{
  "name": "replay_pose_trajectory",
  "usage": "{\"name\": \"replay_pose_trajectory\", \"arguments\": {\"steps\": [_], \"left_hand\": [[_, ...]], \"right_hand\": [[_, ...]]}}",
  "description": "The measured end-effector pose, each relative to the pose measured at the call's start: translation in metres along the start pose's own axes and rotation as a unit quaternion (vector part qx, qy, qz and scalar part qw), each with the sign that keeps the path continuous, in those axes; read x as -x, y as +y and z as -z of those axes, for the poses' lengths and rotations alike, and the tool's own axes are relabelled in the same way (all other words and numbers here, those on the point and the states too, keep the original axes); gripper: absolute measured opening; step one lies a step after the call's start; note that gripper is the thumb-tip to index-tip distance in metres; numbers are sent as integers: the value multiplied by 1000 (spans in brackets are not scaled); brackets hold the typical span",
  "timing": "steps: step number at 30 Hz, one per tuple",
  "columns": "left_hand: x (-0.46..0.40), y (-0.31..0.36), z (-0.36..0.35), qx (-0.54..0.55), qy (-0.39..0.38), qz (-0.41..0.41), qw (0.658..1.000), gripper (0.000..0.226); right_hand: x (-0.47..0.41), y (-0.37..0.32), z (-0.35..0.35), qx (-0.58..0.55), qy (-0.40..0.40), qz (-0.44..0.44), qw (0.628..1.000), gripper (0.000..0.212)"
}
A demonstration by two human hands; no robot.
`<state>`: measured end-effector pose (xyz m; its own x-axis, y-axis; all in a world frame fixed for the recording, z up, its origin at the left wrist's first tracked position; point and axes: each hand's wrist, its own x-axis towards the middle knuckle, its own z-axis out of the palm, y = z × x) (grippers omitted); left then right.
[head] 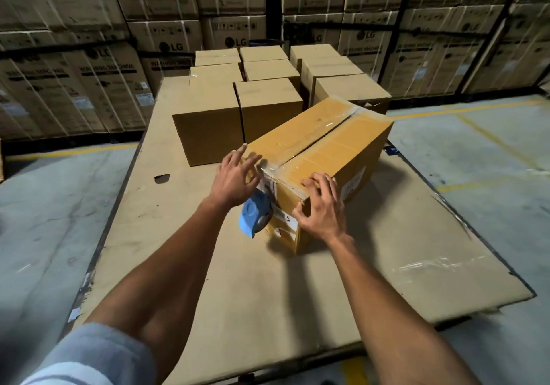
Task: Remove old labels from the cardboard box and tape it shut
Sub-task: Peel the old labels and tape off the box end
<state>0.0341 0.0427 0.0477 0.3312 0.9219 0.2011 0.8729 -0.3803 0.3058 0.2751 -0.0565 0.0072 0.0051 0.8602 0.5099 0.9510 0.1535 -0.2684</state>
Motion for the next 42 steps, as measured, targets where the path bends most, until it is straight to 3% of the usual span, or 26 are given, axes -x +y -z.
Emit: {"name": "replay_pose_trajectory", "arguments": {"steps": [4,10,15,21,28,32,39,42], "left_hand": [[-5,-5,-6,-57,-62,-112,990,73],[-6,8,-23,-30,-35,-193,980,83],[-1,21,-35,4,24,-171,985,73],[10,28,-37,-22,32,-134,990,66],[53,50,-49,-91,148,-141,975,63],[57,47,-57,-105,78,-123,984,75],[62,70,-66,-67,124,-112,984,58],[74,81,-74,-34,137,-98,985,60]], "right_hand": [[21,25,10,15,24,18,999,57],[36,41,27,75,25,-17,997,62],[36,43,27,54,6,-32,998,55],[33,50,25,0,23,-37,999,50],[22,55,38,16,21,-84,996,52],[21,61,38,70,28,-66,995,58],[1,50,35,95,50,7,994,53],[-17,43,39,78,-19,51,995,62]]}}
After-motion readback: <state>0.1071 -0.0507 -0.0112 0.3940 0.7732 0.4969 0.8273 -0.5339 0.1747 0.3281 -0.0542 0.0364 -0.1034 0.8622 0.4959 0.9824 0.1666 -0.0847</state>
